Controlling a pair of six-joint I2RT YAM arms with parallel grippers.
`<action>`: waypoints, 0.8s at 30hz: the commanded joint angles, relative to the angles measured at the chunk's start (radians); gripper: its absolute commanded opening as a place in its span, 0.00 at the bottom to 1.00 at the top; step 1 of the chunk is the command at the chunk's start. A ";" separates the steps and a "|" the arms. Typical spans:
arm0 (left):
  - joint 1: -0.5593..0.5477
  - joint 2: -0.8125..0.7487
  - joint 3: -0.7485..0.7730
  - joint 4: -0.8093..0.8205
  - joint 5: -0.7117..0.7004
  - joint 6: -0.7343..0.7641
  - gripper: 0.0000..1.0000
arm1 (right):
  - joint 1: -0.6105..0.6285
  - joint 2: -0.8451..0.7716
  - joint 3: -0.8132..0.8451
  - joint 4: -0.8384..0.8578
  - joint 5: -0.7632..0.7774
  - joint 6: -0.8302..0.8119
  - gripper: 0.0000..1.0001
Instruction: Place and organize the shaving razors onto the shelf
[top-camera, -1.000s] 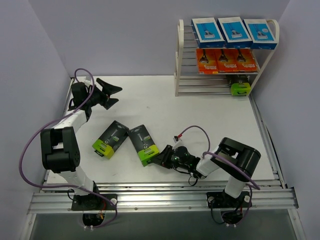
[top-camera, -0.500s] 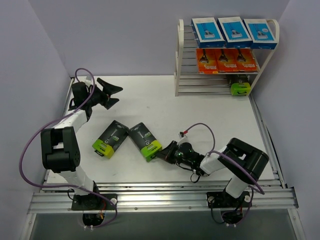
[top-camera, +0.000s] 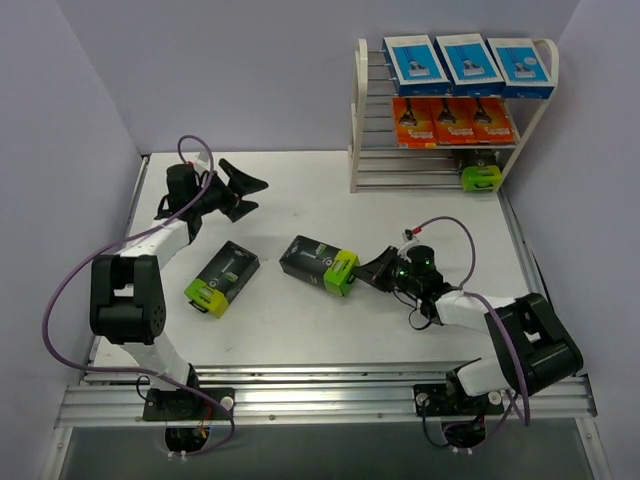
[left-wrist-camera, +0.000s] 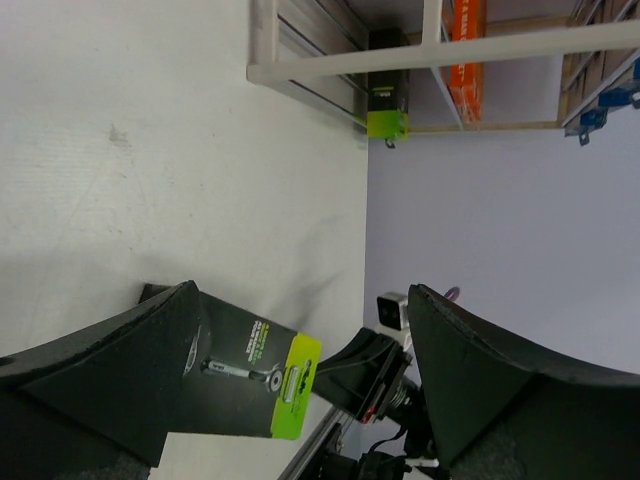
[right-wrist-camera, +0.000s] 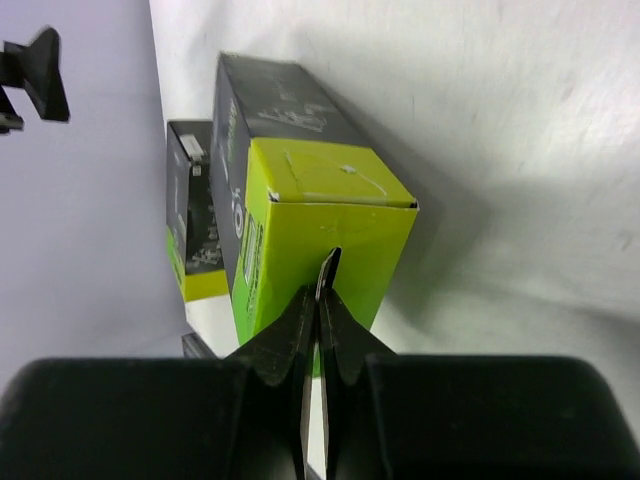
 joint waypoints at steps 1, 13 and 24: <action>-0.054 -0.008 0.042 -0.031 -0.022 0.065 0.94 | -0.105 -0.086 0.092 -0.142 -0.189 -0.163 0.00; -0.229 0.142 0.149 -0.232 -0.091 0.266 0.94 | -0.375 0.012 0.251 -0.381 -0.489 -0.438 0.00; -0.345 0.265 0.298 -0.523 -0.188 0.484 0.84 | -0.456 0.047 0.282 -0.391 -0.527 -0.463 0.00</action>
